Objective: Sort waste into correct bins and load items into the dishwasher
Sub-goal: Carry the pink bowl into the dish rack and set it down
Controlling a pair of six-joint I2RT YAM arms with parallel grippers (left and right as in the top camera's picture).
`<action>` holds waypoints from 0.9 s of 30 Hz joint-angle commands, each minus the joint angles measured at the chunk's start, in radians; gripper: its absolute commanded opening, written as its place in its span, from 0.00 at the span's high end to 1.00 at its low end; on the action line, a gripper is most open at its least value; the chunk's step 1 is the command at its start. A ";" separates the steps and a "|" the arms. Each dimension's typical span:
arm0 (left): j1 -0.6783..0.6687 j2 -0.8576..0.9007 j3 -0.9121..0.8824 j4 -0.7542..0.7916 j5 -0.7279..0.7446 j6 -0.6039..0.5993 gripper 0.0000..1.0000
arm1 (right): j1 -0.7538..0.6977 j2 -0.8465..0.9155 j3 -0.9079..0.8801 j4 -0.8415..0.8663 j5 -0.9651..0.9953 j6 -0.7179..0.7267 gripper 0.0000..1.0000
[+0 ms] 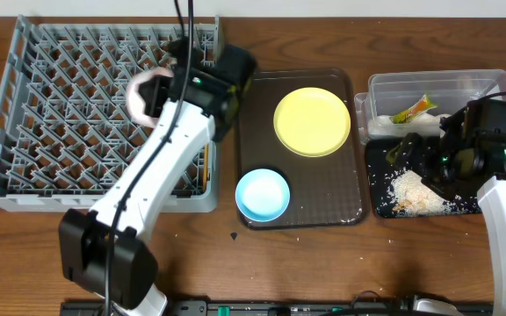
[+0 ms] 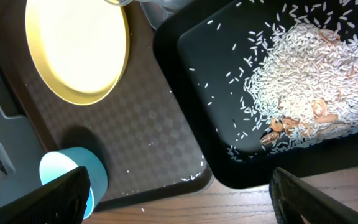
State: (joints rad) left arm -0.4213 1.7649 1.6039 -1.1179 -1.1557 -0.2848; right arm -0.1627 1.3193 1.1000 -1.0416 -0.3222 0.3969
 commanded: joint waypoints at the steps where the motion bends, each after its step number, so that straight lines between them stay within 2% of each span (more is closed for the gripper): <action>1: 0.056 0.031 -0.074 0.049 -0.246 -0.047 0.92 | -0.006 0.003 -0.003 0.005 -0.008 -0.017 0.10; 9: 0.119 0.033 -0.229 0.241 -0.250 -0.046 0.93 | -0.006 0.003 -0.003 0.010 -0.008 -0.017 0.09; 15: 0.109 0.033 -0.245 0.261 -0.135 -0.046 0.92 | -0.006 0.003 -0.003 0.013 -0.008 -0.017 0.09; 19: 0.109 0.032 -0.245 0.263 -0.130 -0.042 0.92 | -0.006 0.003 -0.003 0.011 -0.008 -0.017 0.09; 20: 0.110 0.032 -0.245 0.260 -0.129 -0.043 0.91 | -0.006 0.003 -0.003 0.011 -0.008 -0.017 0.09; 21: 0.111 0.030 -0.244 0.259 -0.117 -0.043 0.84 | -0.006 0.003 -0.003 0.010 -0.008 -0.017 0.09; 22: 0.111 0.022 -0.244 0.256 -0.089 -0.044 0.73 | -0.006 0.003 -0.003 0.010 -0.008 -0.017 0.09; 23: 0.119 -0.024 -0.229 0.235 0.058 -0.080 0.64 | -0.006 0.003 -0.003 0.009 -0.008 -0.017 0.09; 24: 0.129 -0.055 -0.216 0.222 0.140 -0.109 0.61 | -0.006 0.003 -0.003 0.008 -0.008 -0.017 0.09; 27: 0.192 -0.176 -0.195 0.227 0.400 -0.160 0.56 | -0.006 0.003 -0.003 0.008 -0.008 -0.017 0.09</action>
State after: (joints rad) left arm -0.2962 1.7473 1.3647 -0.8928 -1.0878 -0.3569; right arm -0.1627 1.3193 1.1000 -1.0317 -0.3222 0.3965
